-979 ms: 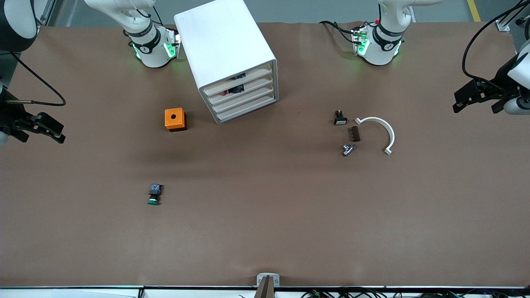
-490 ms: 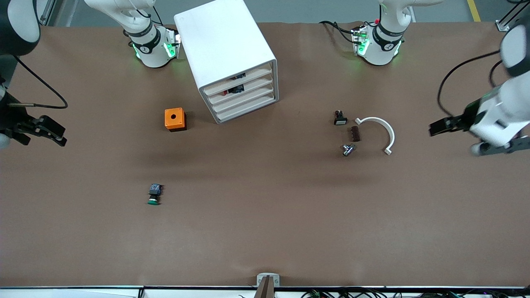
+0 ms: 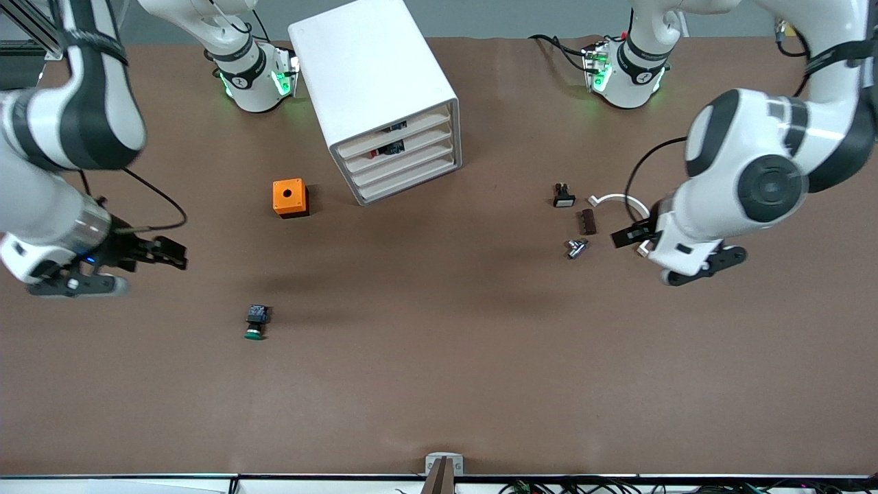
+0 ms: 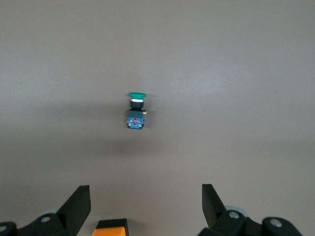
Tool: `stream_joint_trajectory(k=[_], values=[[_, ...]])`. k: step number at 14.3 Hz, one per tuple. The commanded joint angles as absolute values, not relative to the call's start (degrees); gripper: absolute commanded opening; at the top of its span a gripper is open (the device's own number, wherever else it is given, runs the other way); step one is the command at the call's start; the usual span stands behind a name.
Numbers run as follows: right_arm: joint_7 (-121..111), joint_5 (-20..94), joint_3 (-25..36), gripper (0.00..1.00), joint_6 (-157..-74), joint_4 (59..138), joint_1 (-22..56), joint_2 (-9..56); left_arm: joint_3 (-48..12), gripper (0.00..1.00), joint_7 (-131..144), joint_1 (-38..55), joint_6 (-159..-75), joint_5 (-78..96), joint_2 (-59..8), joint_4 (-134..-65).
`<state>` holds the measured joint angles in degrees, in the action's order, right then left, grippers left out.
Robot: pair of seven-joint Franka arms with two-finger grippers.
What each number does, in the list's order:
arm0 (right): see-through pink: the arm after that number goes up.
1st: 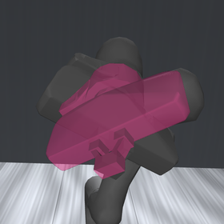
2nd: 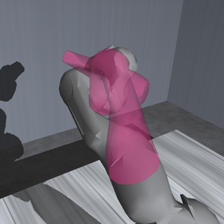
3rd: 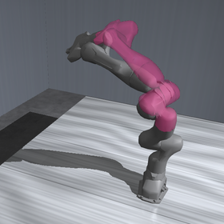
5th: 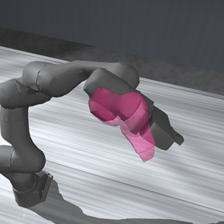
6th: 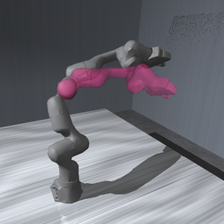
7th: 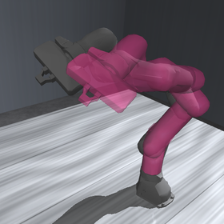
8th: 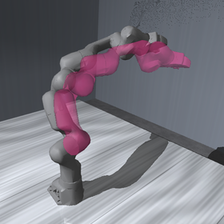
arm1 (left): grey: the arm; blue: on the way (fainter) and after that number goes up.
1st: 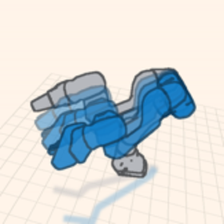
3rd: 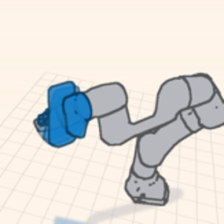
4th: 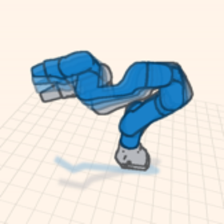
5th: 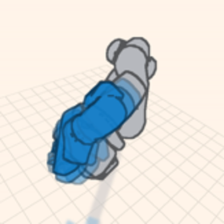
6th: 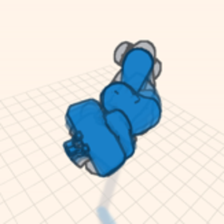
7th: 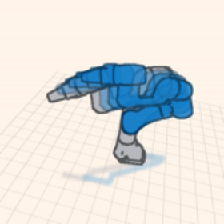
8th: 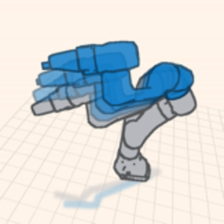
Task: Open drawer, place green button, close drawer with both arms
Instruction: 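Reach the right gripper to the green button while the left gripper reaches the cabinet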
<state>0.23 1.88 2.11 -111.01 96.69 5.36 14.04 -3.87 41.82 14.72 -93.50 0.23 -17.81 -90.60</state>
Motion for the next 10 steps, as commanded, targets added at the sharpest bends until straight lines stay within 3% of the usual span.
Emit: stream_joint_trajectory(k=[1, 5, 10], values=[[-0.35, 2.81, 2.20, 1.00, -113.89, 95.98, 6.41, 18.35, -4.04, 1.00, 53.40, 18.35, -88.09, 2.09, -26.42, -80.28], [-0.35, 6.32, 2.29, 1.00, -116.10, 95.80, 7.12, 24.51, -4.13, 1.00, 68.95, 22.93, -87.72, 7.47, -35.05, -74.89], [-0.09, 8.16, 2.28, 1.00, -121.36, 95.98, 7.65, 32.51, -4.57, 0.99, 81.63, 27.86, -87.28, 10.54, -41.91, -74.88]])
